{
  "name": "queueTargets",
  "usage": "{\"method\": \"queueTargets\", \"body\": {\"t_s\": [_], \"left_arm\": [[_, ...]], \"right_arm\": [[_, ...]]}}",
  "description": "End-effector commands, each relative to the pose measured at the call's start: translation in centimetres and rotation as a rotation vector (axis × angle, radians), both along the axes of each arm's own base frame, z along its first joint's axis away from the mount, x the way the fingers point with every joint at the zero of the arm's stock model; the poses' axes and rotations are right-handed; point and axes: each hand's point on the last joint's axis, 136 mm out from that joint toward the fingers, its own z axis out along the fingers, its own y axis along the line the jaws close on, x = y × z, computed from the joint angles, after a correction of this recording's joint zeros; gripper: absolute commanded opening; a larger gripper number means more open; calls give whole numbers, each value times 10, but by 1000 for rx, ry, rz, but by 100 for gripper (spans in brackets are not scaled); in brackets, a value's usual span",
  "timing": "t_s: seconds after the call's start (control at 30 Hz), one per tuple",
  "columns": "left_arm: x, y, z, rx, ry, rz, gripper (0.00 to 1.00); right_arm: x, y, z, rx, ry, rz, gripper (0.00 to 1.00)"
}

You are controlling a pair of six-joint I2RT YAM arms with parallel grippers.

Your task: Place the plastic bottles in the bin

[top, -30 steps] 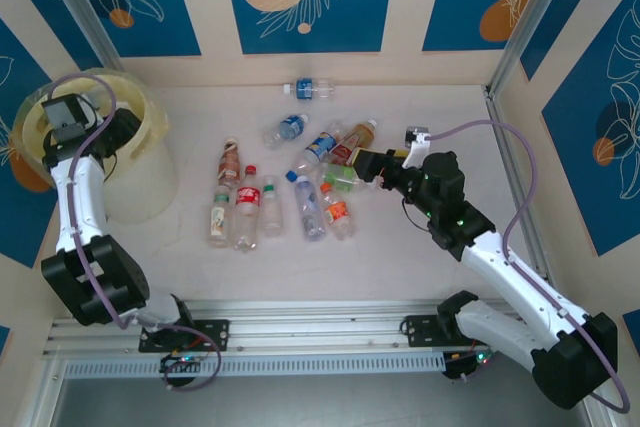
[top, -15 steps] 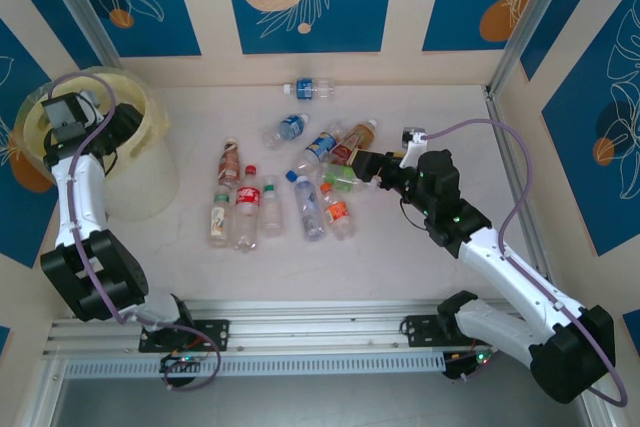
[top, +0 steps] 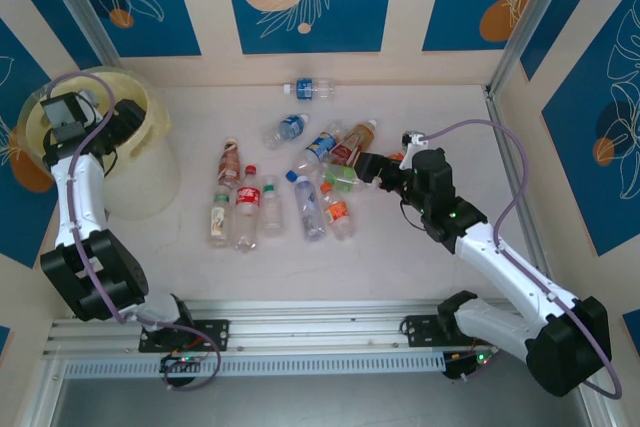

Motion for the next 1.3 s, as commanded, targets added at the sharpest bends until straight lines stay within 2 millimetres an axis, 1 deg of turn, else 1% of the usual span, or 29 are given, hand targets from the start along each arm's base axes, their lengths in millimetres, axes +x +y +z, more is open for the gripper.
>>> {"method": "queueTargets", "body": {"t_s": [0.0,0.07,0.1,0.17,0.23,0.3,0.37,0.47,0.57,0.63,0.7,0.83,0.9,1.0,1.1,1.2,1.27], "left_arm": [[-6,3,13,30,0,7,92],[-8,2,21,40,-13,9,97],[-11,3,25,51,-18,12,100],[-17,7,32,80,-19,44,100],[-24,9,41,110,-36,72,100],[-29,7,52,122,-65,75,100],[-33,3,64,127,-97,70,100],[-40,-7,85,128,-169,57,100],[-49,-23,107,123,-263,24,100],[-53,-41,119,119,-313,-20,100],[-56,-62,125,121,-341,-72,100],[-62,-112,130,117,-380,-187,100],[-64,-139,130,102,-398,-254,100],[-66,-176,125,46,-411,-348,100],[-66,-208,114,6,-387,-437,100],[-67,-234,99,-19,-352,-500,100],[-66,-248,91,-30,-333,-532,100]], "right_arm": [[2,-6,-1,-16,21,-29,100],[2,-9,-10,-36,48,-46,100],[2,-13,-18,-52,73,-66,99],[-1,-18,-33,-81,126,-87,100],[-7,-17,-47,-109,170,-64,100],[-13,-14,-60,-127,220,-39,100],[-19,-16,-78,-152,291,-53,100],[-28,-8,-98,-178,360,-24,100],[-35,12,-111,-203,389,71,99],[-41,19,-121,-258,412,87,96],[-45,26,-129,-291,418,111,96],[-49,40,-142,-335,440,141,95],[-49,47,-146,-358,442,152,93],[-47,54,-154,-398,461,148,89],[-45,55,-164,-458,495,127,87],[-45,55,-174,-529,536,114,86],[-45,56,-180,-565,559,114,85]]}}
